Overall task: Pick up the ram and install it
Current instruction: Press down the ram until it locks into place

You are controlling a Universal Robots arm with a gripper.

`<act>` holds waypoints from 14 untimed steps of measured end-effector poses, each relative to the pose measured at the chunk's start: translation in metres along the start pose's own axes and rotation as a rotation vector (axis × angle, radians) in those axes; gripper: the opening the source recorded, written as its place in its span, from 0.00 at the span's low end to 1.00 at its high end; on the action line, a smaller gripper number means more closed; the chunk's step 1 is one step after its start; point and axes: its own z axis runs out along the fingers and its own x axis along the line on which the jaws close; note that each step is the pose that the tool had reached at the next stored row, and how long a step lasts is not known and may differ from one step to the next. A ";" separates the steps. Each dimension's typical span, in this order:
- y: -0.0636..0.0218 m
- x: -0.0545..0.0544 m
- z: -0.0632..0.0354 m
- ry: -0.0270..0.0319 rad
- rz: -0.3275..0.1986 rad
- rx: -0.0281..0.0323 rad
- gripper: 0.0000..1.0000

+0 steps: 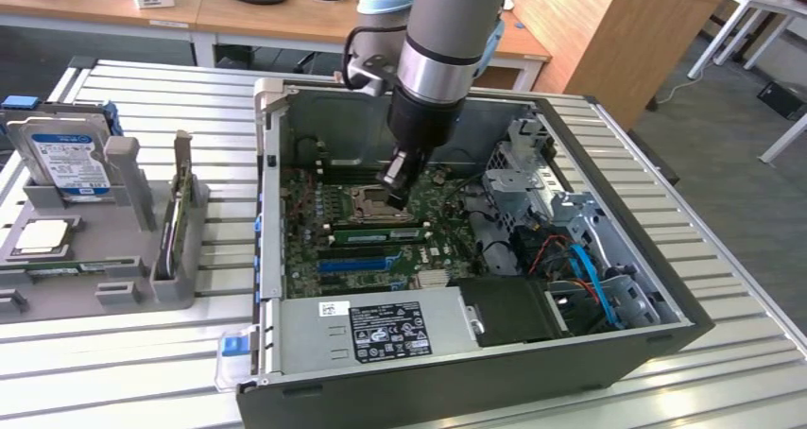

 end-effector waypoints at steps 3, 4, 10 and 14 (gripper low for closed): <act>0.0000 0.000 0.0000 -0.0007 0.049 0.0000 0.11; 0.0000 0.000 0.0000 -0.0009 0.066 0.0000 0.11; 0.0000 0.000 0.0000 -0.0022 0.162 0.0001 0.11; 0.0000 0.000 0.0000 -0.0030 0.224 0.0001 0.11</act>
